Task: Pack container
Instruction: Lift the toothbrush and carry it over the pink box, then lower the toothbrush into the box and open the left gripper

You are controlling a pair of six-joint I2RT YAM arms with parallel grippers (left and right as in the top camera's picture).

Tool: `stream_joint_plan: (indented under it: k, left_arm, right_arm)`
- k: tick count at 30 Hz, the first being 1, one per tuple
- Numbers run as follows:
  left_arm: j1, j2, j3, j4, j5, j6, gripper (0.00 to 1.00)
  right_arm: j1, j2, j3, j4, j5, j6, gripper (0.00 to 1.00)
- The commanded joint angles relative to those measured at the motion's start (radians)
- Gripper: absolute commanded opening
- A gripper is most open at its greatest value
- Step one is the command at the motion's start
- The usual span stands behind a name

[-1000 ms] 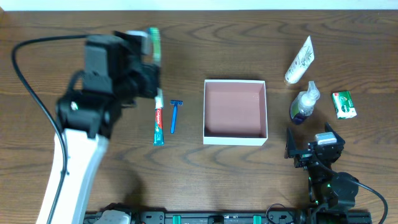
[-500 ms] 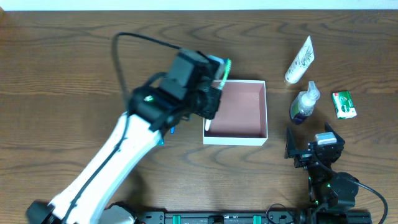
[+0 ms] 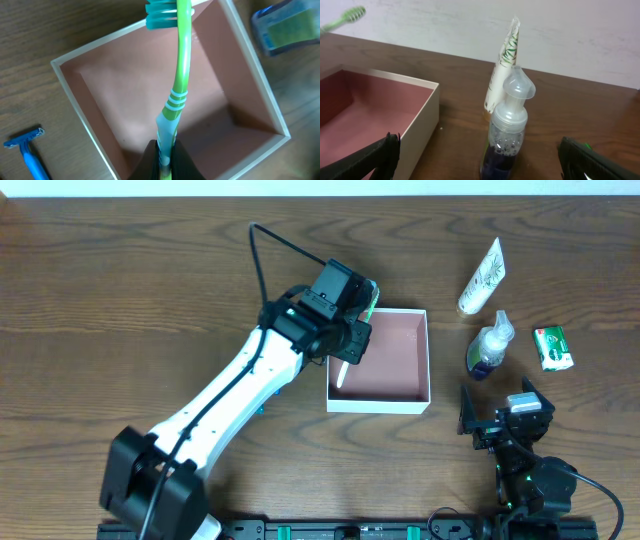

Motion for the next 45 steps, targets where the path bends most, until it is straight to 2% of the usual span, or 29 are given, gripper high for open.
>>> stream_joint_plan:
  k: [1,4,8,19,24,45]
  left_arm:
    - [0.000,0.034,0.003,0.013,-0.029,0.025,0.06]
    - [0.000,0.055,0.003,0.024,-0.029,0.018,0.06]
    - [0.000,0.080,0.003,0.026,-0.076,-0.054,0.06]
    - [0.000,0.085,0.003,0.022,-0.077,-0.072,0.06]
    - [0.000,0.085,0.003,0.021,-0.077,-0.123,0.06]
    - [-0.001,0.088,-0.006,-0.021,-0.077,-0.127,0.06]
  right_arm:
    - [0.012,-0.006,-0.005,-0.001,0.000,-0.014,0.99]
    - [0.012,-0.006,-0.005,-0.001,0.000,-0.014,0.99]
    - [0.012,-0.006,-0.005,-0.001,0.000,-0.014,0.99]
    - [0.012,-0.006,-0.005,-0.001,0.000,-0.014,0.99]
    - [0.012,-0.006,-0.005,-0.001,0.000,-0.014,0.99]
    - [0.012,-0.006,-0.005,-0.001,0.000,-0.014,0.99]
